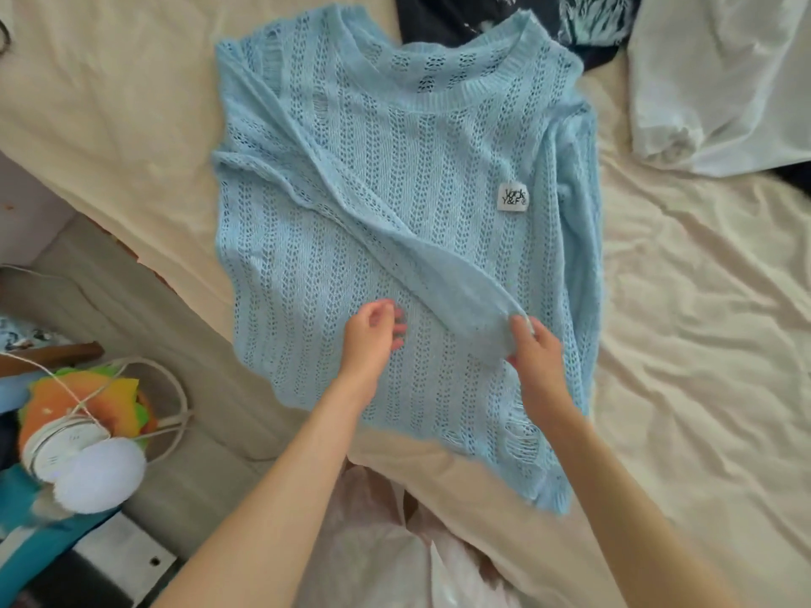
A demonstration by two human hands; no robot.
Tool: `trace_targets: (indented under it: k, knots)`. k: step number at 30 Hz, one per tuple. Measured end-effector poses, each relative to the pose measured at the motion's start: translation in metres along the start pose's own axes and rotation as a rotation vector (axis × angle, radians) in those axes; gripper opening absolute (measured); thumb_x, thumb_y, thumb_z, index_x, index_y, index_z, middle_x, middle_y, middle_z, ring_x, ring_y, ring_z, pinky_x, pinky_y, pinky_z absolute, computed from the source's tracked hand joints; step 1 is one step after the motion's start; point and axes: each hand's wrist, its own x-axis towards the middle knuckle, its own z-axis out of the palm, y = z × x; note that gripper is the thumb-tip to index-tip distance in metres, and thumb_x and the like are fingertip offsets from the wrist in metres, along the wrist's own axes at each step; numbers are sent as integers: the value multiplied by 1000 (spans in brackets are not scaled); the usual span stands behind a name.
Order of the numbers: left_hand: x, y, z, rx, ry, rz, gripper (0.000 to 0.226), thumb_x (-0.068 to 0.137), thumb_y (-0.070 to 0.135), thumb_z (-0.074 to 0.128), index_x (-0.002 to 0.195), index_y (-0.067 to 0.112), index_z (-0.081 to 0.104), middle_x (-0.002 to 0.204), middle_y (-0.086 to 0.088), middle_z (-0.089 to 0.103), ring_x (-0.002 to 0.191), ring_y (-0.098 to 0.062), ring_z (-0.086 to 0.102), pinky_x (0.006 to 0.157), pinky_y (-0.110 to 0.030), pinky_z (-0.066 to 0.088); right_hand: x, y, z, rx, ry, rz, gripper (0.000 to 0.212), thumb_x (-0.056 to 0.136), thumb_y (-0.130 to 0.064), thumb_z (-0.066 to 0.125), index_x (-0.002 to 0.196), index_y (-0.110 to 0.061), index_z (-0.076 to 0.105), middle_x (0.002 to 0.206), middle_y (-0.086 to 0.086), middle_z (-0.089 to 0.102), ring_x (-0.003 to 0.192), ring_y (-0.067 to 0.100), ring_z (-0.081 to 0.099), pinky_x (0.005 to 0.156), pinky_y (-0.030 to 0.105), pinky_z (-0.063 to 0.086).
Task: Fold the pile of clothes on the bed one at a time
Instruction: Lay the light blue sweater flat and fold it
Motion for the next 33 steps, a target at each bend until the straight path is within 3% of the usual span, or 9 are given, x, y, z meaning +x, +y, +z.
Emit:
trace_targets:
  k: [3, 6, 11, 15, 18, 20, 24, 27, 33]
  knots:
    - [8, 9, 7, -174, 16, -104, 19, 100, 19, 44, 108, 7, 56, 98, -7, 63, 85, -17, 62, 75, -27, 53, 13, -13, -26, 404, -51, 257, 19, 97, -15, 48, 85, -10, 61, 67, -1, 65, 65, 14, 64, 64, 29, 56]
    - [16, 20, 17, -253, -17, -138, 14, 97, 24, 50, 93, 14, 58, 97, -6, 65, 86, -16, 65, 75, -27, 56, 19, -12, -39, 347, -76, 329, 20, 100, -21, 46, 93, -8, 60, 72, 5, 69, 66, 19, 70, 68, 33, 57]
    - [31, 40, 33, -448, 20, -256, 11, 91, 15, 58, 99, 7, 58, 93, -8, 65, 87, -20, 64, 74, -32, 55, 22, -1, -49, 347, -48, 341, 23, 99, -24, 49, 80, -11, 54, 71, 3, 64, 71, 15, 66, 67, 31, 56]
    - [26, 38, 38, -344, 65, -157, 3, 91, 12, 58, 91, 9, 57, 92, -7, 65, 79, -18, 64, 68, -29, 56, 20, 1, -59, 371, 3, 304, 23, 100, -25, 45, 93, -9, 59, 89, 12, 64, 83, 23, 64, 74, 34, 54]
    - [11, 21, 30, -295, 14, -165, 8, 92, 12, 56, 100, 10, 60, 95, -6, 67, 81, -17, 66, 62, -27, 57, 17, 2, -62, 91, 53, 325, 22, 100, -21, 44, 100, -4, 58, 94, 15, 65, 77, 22, 65, 63, 29, 57]
    - [6, 13, 23, -233, -19, -248, 15, 93, 9, 55, 107, 7, 58, 93, -7, 67, 78, -19, 66, 61, -26, 57, 18, -2, -61, -187, 72, 286, 27, 98, -21, 46, 112, -1, 57, 92, 12, 65, 75, 21, 62, 70, 34, 57]
    - [15, 23, 6, -186, 87, -173, 22, 92, 5, 54, 115, 8, 56, 96, -7, 66, 82, -18, 65, 72, -28, 55, 28, -27, -46, -691, 131, -42, 40, 97, -29, 46, 130, -6, 48, 125, 11, 58, 105, 24, 56, 90, 35, 43]
    - [31, 41, -19, -184, 228, -43, 34, 93, 3, 51, 127, 8, 49, 100, -4, 60, 85, -14, 61, 72, -24, 54, 37, -48, -20, -984, 94, -285, 41, 98, -29, 43, 133, -8, 45, 132, 13, 50, 120, 31, 46, 98, 45, 37]
    - [73, 82, -83, -328, 387, 47, 29, 93, 2, 49, 122, 6, 51, 97, -5, 57, 74, -11, 56, 64, -21, 50, 62, -102, 69, -1021, -176, -539, 40, 99, -28, 42, 134, -9, 44, 133, 11, 50, 123, 28, 45, 102, 47, 36]
